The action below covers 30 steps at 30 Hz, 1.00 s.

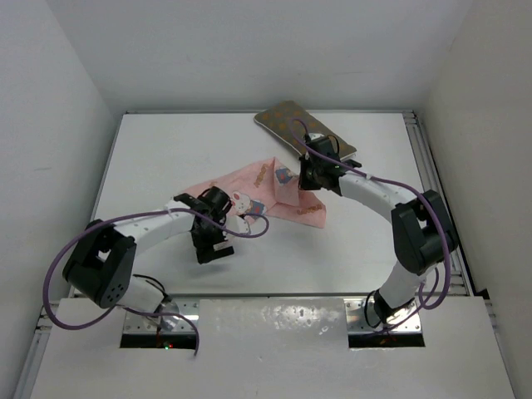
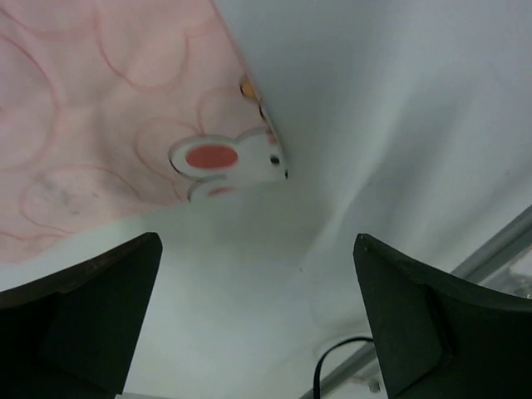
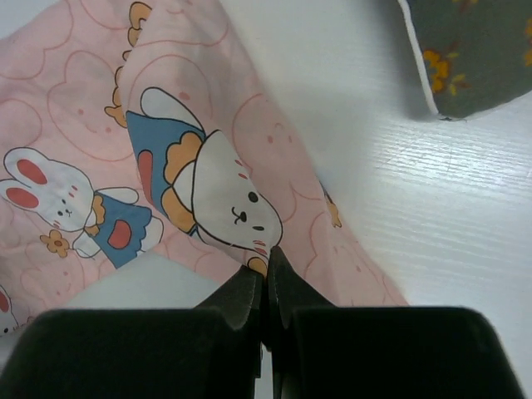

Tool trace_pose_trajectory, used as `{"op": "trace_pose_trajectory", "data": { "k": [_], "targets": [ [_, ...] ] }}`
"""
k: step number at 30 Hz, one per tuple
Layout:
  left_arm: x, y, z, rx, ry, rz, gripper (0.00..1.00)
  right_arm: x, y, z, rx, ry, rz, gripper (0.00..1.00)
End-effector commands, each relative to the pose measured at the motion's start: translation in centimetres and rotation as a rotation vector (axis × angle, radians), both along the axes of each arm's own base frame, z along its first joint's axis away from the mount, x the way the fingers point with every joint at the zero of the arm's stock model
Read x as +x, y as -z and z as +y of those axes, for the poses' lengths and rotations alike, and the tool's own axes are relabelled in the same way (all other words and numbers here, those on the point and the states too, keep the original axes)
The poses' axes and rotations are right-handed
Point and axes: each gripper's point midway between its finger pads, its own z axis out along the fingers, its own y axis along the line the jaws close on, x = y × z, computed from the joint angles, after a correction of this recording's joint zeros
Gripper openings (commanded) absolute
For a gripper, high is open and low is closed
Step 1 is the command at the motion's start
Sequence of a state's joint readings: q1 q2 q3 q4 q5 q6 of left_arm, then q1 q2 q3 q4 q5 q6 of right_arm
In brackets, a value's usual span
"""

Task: Put the pillow into the pillowcase

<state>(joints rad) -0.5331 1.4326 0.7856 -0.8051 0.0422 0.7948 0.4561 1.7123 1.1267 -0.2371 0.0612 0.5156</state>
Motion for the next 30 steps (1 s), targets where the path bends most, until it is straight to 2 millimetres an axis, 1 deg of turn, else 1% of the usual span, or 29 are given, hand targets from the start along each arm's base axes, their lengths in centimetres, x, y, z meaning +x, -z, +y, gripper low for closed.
{"op": "trace_pose_trajectory", "data": {
  "k": [1, 3, 4, 5, 6, 7, 8, 9, 10, 12, 13, 14, 15, 17, 18, 19, 20, 21, 22, 23, 24, 25, 26, 27, 28, 29, 30],
  "targets": [
    [3.2, -1.5, -4.6, -0.117, -0.001, -0.135, 1.0, 0.3, -1.0, 1.0, 0.028, -0.013, -0.016, 0.0],
    [3.1, -0.6, -5.0, -0.105, 0.021, -0.145, 1.0, 0.1, -1.0, 1.1, 0.026, -0.015, -0.017, 0.0],
    [2.3, 0.6, -4.7, -0.072, 0.044, -0.135, 0.99, 0.0, -0.8, 0.8, 0.021, -0.011, -0.013, 0.0],
    [1.9, 1.2, -4.6, -0.065, 0.054, -0.133, 0.98, -0.1, -0.7, 0.7, 0.017, -0.009, -0.011, 0.0],
    [2.0, 1.9, -4.4, -0.041, 0.06, -0.145, 0.98, -0.1, -0.8, 0.7, 0.016, -0.007, -0.015, 0.0],
    [1.2, 2.9, -3.6, -0.001, 0.07, -0.132, 0.96, -0.2, -0.6, 0.5, 0.011, -0.003, -0.011, 0.0],
    [1.0, 3.5, -3.1, 0.022, 0.069, -0.134, 0.94, -0.2, -0.6, 0.5, 0.008, 0.001, -0.011, 0.0],
    [1.1, 4.2, -2.7, 0.043, 0.071, -0.14, 0.91, -0.1, -0.7, 0.4, 0.008, 0.003, -0.013, 0.0],
    [1.5, 4.4, -1.8, 0.086, 0.064, -0.168, 0.84, -0.1, -0.7, 0.3, 0.009, 0.007, -0.01, 0.0],
    [2.1, 4.9, -0.8, 0.125, 0.059, -0.21, 0.79, 0.1, -1.0, 0.4, 0.014, 0.009, -0.016, 0.0],
    [2.6, 4.7, -0.1, 0.151, 0.049, -0.24, 0.69, 0.0, -1.0, 0.4, 0.014, 0.007, -0.016, 0.0],
    [3.3, 4.4, -0.1, 0.145, 0.034, -0.265, 0.61, 0.2, -1.1, 0.3, 0.016, 0.01, -0.02, 0.0],
    [3.8, 4.2, 0.2, 0.143, 0.005, -0.276, 0.44, 0.2, -1.2, 0.3, 0.019, 0.01, -0.023, 0.0],
    [5.1, 3.4, 0.2, 0.135, -0.037, -0.306, 0.25, 0.4, -1.5, 0.1, 0.024, 0.015, -0.03, 0.0],
    [5.7, 3.2, 0.8, 0.136, -0.082, -0.316, 0.04, 0.5, -1.5, -0.1, 0.025, 0.021, -0.031, 0.0],
    [6.2, 2.8, 0.9, 0.131, -0.112, -0.329, 0.0, 0.6, -1.8, -0.1, 0.03, 0.023, -0.038, 0.0],
    [6.5, 2.6, 1.2, 0.129, -0.131, -0.33, 0.0, 0.8, -1.9, -0.3, 0.035, 0.028, -0.041, 0.0],
    [7.4, 1.8, 1.5, 0.114, -0.17, -0.348, 0.0, 0.8, -2.0, -0.4, 0.036, 0.028, -0.04, 0.0],
    [8.0, 1.2, 1.8, 0.11, -0.192, -0.363, 0.0, 0.9, -2.2, -0.4, 0.039, 0.025, -0.047, 0.0],
    [8.6, 0.0, 2.2, 0.103, -0.217, -0.386, 0.0, 1.0, -2.6, -0.6, 0.04, 0.024, -0.055, 0.0],
    [10.4, -2.0, 2.7, 0.083, -0.273, -0.437, 0.0, 1.0, -2.9, -0.8, 0.037, 0.022, -0.061, 0.0],
    [11.3, -3.7, 3.4, 0.087, -0.307, -0.47, 0.0, 1.2, -3.4, -1.1, 0.028, 0.016, -0.075, 0.0],
    [12.4, -6.0, 3.9, 0.067, -0.342, -0.523, 0.0, 1.2, -4.2, -1.3, 0.026, 0.012, -0.092, 0.0],
    [14.9, -9.8, 5.0, 0.044, -0.411, -0.61, 0.0, 1.3, -4.9, -1.5, 0.022, 0.004, -0.109, 0.0],
    [16.0, -12.2, 5.6, 0.031, -0.447, -0.653, 0.0, 1.5, -5.5, -1.7, 0.012, -0.017, -0.128, 0.0],
    [16.2, -14.0, 6.5, 0.04, -0.476, -0.663, 0.0, 1.4, -6.7, -1.8, 0.018, -0.029, -0.152, 0.0],
    [18.2, -18.5, 7.7, 0.006, -0.545, -0.751, 0.0, 1.3, -7.3, -1.9, 0.004, -0.056, -0.173, 0.0]
  ]
}}
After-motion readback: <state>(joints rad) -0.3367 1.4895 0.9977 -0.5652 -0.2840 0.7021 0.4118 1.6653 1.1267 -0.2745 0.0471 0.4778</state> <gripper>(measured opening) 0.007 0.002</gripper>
